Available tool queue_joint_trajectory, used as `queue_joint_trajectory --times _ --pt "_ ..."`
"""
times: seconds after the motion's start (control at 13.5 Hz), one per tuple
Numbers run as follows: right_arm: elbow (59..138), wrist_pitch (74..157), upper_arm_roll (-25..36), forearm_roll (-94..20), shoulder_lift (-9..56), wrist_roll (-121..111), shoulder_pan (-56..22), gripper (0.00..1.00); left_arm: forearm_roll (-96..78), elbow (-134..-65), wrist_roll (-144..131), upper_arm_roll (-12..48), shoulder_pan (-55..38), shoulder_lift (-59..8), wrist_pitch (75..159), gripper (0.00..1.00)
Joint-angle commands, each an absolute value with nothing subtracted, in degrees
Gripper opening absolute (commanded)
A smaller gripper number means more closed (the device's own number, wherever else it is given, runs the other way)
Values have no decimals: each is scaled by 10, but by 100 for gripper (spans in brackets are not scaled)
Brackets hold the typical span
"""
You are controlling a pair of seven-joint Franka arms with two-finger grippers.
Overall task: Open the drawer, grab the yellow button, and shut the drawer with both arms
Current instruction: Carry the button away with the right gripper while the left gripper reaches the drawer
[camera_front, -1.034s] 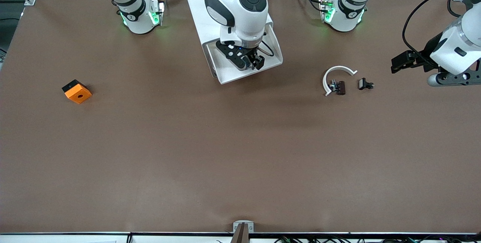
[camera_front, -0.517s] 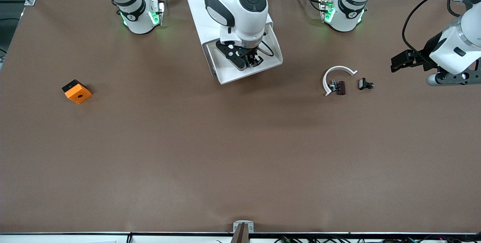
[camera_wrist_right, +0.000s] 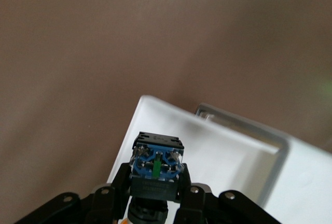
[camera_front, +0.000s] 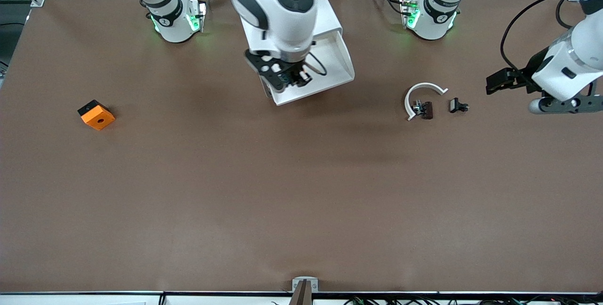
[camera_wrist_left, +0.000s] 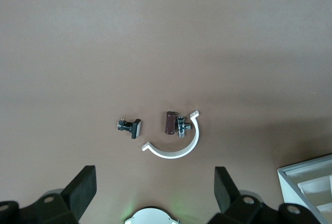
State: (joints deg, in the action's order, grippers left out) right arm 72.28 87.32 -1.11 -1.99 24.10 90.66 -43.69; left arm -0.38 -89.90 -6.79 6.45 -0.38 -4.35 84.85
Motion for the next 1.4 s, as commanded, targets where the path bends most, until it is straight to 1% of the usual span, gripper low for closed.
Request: queue_joint_trajectory --times 0.0,0.15,0.22,0.3,0.44,0.59,0.66,0.81,0.96,1.18,1.33 --pt "709 783 -18 -20 182 731 -347 10 -7 -854 -79 75 -33 -98 851 100" --pt "726 735 -19 -19 150 556 -261 10 -25 -855 -118 76 -54 -119 881 100" --pt "751 731 -18 -16 130 472 -226 10 -31 -856 -167 80 -61 -129 888 100" --pt "777 736 -18 -11 115 394 -183 10 -33 -857 -221 88 -77 -142 895 100" --pt "800 744 -18 10 111 245 -122 9 -43 -856 -323 91 -119 -165 918 100" --pt "826 775 -18 31 109 162 -83 9 -68 -856 -410 91 -155 -183 932 100" --pt "839 801 -18 56 110 119 -72 9 -87 -860 -439 91 -170 -192 946 100" --pt "886 863 -18 65 102 34 -34 9 -97 -870 -480 91 -203 -205 980 100" --pt "957 942 -18 67 84 -15 -15 9 -97 -876 -534 92 -236 -221 1025 100" --pt "1036 1059 -18 71 85 -98 29 9 -97 -885 -583 91 -284 -247 1079 100" --pt "1090 1151 -18 83 87 -130 57 9 -97 -890 -590 92 -304 -256 1091 100"
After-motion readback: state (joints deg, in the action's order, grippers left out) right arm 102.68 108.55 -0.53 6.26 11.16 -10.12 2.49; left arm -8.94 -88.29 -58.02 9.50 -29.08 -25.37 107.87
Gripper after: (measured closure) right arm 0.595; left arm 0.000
